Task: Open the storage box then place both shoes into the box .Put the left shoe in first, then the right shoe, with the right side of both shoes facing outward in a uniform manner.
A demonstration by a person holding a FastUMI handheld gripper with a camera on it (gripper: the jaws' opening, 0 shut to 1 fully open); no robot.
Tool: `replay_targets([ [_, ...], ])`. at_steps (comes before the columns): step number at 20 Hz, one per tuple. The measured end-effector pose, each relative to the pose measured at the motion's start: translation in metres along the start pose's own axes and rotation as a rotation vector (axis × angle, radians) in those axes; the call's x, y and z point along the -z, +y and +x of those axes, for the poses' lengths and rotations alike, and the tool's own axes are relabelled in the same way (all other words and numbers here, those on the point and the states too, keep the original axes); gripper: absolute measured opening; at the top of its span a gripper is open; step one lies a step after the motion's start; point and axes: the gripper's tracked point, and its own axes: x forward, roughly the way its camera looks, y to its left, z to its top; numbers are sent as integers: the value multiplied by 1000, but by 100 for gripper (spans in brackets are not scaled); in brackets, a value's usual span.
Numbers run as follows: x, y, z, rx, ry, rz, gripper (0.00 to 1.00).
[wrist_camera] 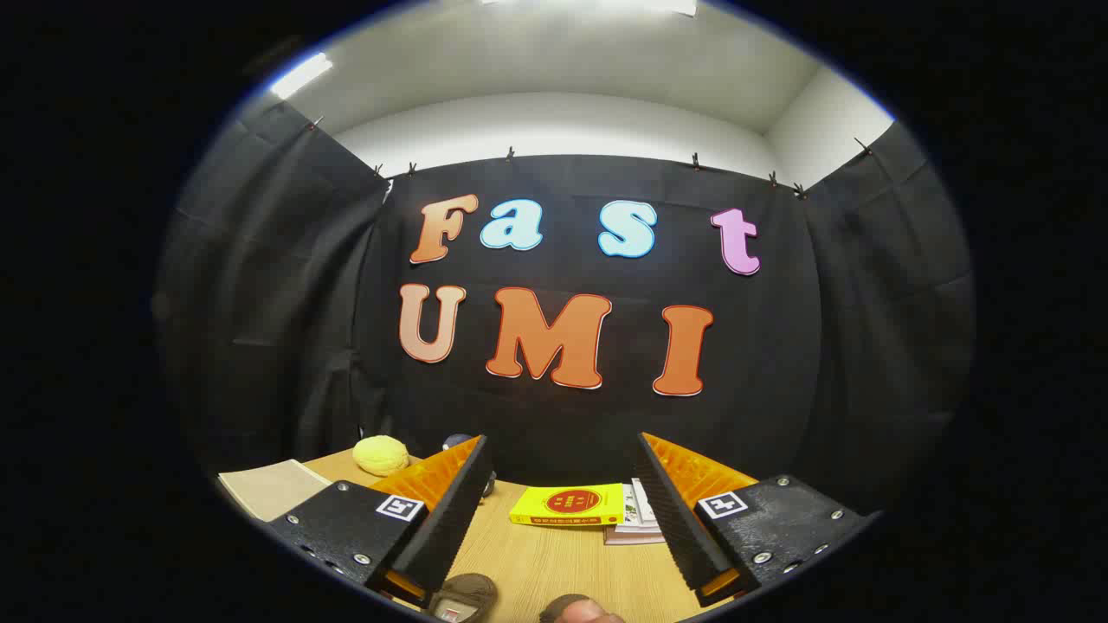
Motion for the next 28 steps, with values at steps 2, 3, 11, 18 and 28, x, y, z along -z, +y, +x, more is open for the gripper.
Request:
replay_targets([
  [2, -1, 2, 1, -3, -2, 0, 99],
  [3, 0, 2, 0, -4, -1, 0, 99],
  [11, 4, -1, 2, 10, 16, 7, 99],
  [18, 11, 6, 6, -4, 30, -4, 99],
  [28, 27, 36, 9, -68, 86, 12, 99],
])
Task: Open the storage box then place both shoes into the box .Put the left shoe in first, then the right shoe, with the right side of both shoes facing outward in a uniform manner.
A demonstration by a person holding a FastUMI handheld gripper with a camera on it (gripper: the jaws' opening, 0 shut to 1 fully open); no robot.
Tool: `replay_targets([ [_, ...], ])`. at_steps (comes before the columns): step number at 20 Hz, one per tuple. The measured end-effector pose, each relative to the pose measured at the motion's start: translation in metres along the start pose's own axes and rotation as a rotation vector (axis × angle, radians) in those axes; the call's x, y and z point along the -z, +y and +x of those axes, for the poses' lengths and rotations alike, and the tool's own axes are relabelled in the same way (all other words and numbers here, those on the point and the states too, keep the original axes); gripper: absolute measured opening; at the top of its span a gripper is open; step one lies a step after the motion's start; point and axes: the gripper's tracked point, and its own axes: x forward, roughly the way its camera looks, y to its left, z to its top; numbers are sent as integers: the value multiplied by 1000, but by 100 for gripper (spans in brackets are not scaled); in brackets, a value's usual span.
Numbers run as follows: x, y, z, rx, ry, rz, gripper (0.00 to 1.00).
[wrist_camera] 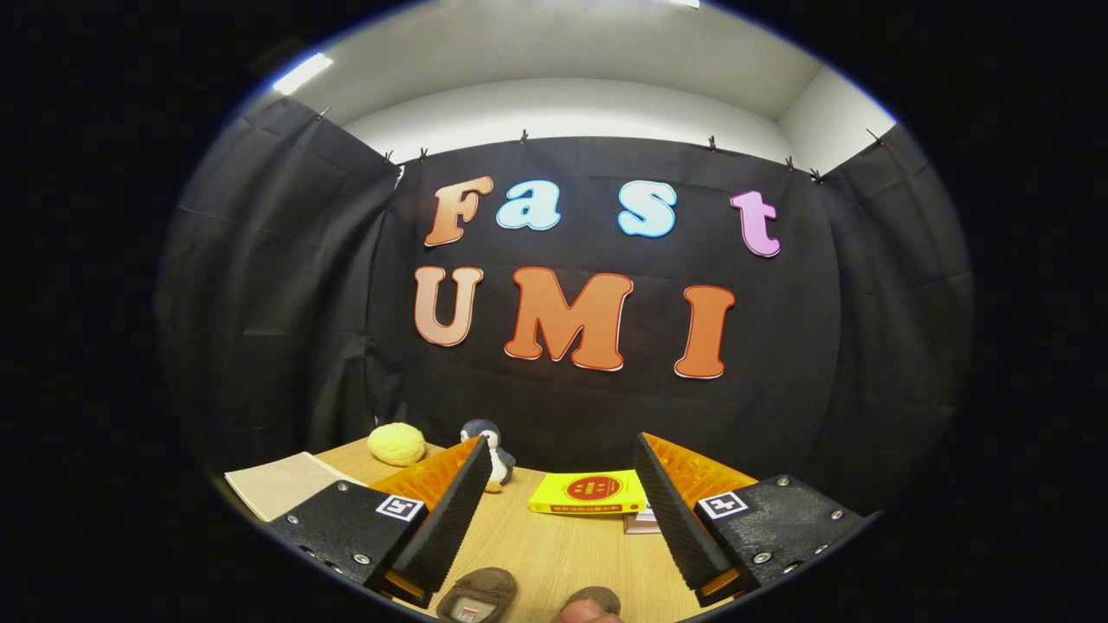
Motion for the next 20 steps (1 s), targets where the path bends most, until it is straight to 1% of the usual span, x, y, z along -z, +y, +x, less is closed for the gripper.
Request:
replay_targets([
  [1, 4, 7, 1, -19, 14, 6, 99],
  [3, 20, 32, 2, -104, 73, 32, 99],
  [5, 37, 50, 3, -170, 138, 68, 99],
  [7, 48, 64, 3, -202, 182, 98, 99],
  [15, 99, 135, 6, -398, 395, 211, 99],
  [20, 137, 181, 4, -515, 570, 301, 97],
])
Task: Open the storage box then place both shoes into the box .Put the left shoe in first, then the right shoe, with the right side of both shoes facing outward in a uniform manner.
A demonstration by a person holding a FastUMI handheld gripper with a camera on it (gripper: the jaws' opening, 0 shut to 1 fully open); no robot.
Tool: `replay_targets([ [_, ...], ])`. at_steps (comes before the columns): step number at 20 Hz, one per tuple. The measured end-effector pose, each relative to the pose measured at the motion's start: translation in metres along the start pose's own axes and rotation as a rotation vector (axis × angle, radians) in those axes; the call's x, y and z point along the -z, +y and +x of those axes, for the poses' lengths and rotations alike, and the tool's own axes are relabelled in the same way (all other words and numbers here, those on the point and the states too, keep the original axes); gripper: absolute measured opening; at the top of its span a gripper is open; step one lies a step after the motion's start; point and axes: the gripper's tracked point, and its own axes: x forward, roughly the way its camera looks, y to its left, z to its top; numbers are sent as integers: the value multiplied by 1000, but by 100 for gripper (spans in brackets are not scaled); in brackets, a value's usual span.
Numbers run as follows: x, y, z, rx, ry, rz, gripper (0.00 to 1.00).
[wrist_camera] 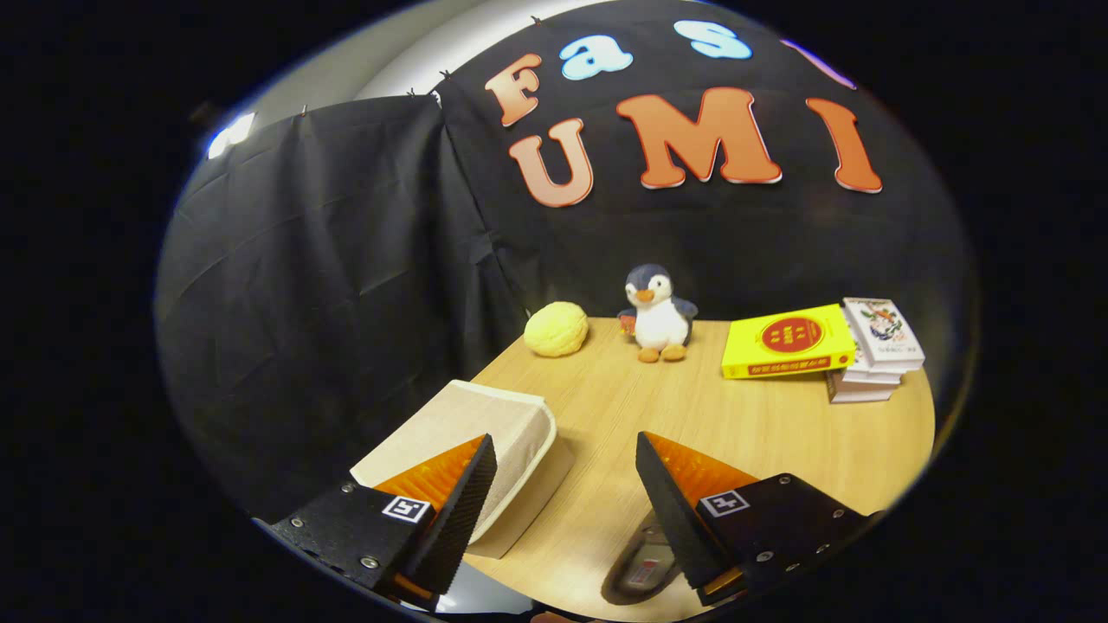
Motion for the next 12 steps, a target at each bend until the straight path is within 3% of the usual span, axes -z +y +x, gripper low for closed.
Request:
replay_targets([
  [6, 48, 28, 39, -113, 174, 82, 97],
  [12, 91, 52, 71, -207, 324, 258, 97],
])
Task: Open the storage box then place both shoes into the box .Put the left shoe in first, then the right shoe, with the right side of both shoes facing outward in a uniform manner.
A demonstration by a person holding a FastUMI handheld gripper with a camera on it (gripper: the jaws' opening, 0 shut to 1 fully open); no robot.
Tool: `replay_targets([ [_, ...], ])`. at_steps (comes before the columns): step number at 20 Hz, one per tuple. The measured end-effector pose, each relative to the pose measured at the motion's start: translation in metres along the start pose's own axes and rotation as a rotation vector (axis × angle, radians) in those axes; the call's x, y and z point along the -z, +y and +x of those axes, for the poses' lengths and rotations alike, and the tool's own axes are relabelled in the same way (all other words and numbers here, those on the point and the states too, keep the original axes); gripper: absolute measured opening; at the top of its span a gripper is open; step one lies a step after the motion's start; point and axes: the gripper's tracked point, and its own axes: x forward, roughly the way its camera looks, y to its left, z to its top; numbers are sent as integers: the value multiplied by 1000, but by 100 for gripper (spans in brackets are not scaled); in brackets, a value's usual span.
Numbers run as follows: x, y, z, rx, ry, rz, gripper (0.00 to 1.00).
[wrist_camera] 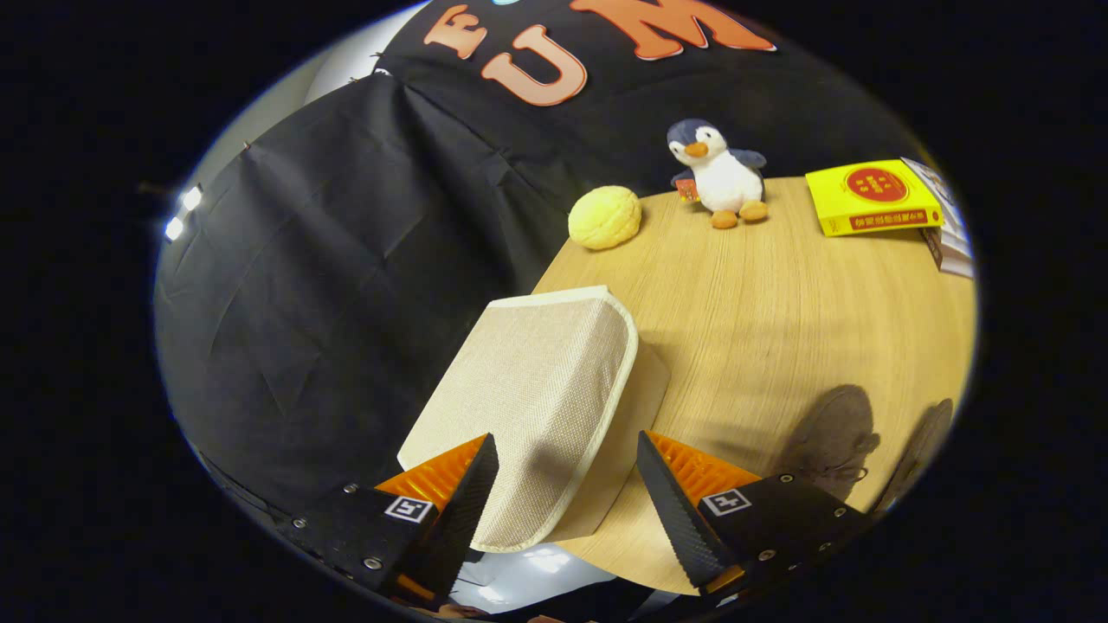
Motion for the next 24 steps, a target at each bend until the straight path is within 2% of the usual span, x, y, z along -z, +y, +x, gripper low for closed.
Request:
replay_targets([
  [4, 13, 2, 23, -38, 48, 35, 96],
  [8, 13, 10, 37, -107, 72, 152, 95],
  [10, 15, 14, 45, -145, 91, 220, 92],
  [13, 11, 18, 37, -167, 99, 245, 83],
  [20, -21, 60, -13, -293, 52, 207, 63],
  [22, -35, 70, -26, -295, 3, 209, 51],
  [23, -43, 79, -30, -304, -23, 208, 41],
  [24, -50, 88, -31, -319, -48, 197, 38],
])
